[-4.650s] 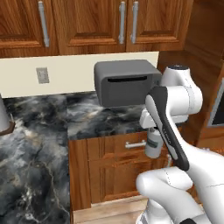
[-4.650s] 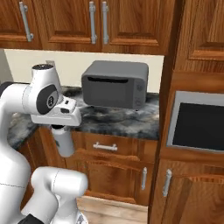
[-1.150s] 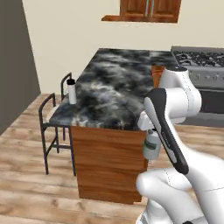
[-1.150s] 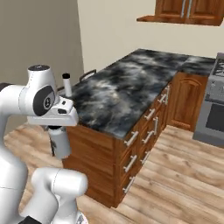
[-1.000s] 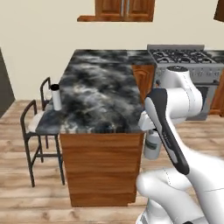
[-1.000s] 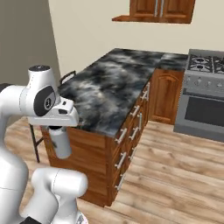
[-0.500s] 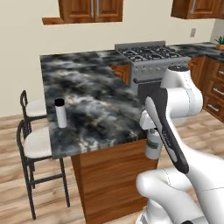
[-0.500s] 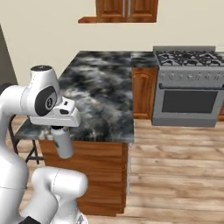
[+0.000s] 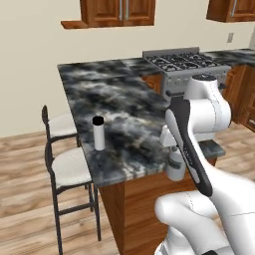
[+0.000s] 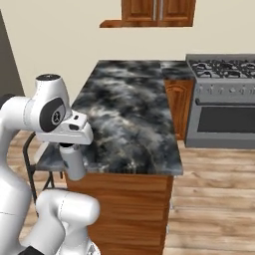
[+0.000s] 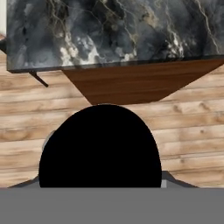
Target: Move the drinks to the dining counter.
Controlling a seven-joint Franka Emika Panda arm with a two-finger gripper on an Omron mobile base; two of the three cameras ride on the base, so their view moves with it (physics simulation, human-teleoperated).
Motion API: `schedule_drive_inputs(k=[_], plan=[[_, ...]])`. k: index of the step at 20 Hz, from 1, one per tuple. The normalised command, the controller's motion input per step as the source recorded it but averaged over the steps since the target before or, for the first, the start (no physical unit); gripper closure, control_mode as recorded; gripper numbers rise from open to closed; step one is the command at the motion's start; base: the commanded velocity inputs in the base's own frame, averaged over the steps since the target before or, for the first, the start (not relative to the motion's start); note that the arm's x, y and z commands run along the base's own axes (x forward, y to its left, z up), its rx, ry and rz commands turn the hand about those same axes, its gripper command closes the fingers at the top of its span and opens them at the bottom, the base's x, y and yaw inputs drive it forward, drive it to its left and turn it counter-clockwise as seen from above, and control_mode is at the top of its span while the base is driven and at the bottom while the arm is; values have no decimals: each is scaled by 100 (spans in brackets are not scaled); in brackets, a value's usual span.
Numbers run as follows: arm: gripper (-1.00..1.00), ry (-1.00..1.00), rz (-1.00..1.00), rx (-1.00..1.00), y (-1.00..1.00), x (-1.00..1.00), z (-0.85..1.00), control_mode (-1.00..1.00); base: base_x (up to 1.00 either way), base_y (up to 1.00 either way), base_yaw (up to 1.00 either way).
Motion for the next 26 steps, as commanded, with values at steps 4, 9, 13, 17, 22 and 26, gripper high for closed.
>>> schedule_drive_inputs(k=[4, 9, 13, 17, 22, 26], plan=[[100, 0, 0, 0, 0, 0, 0, 100, 42, 1, 11], [100, 0, 0, 0, 0, 0, 0, 100, 45, 0, 18], [100, 0, 0, 0, 0, 0, 0, 100, 48, 0, 21], [100, 0, 0, 0, 0, 0, 0, 100, 54, 0, 20], [100, 0, 0, 0, 0, 0, 0, 100, 61, 0, 13], [100, 0, 0, 0, 0, 0, 0, 100, 64, -4, 4]])
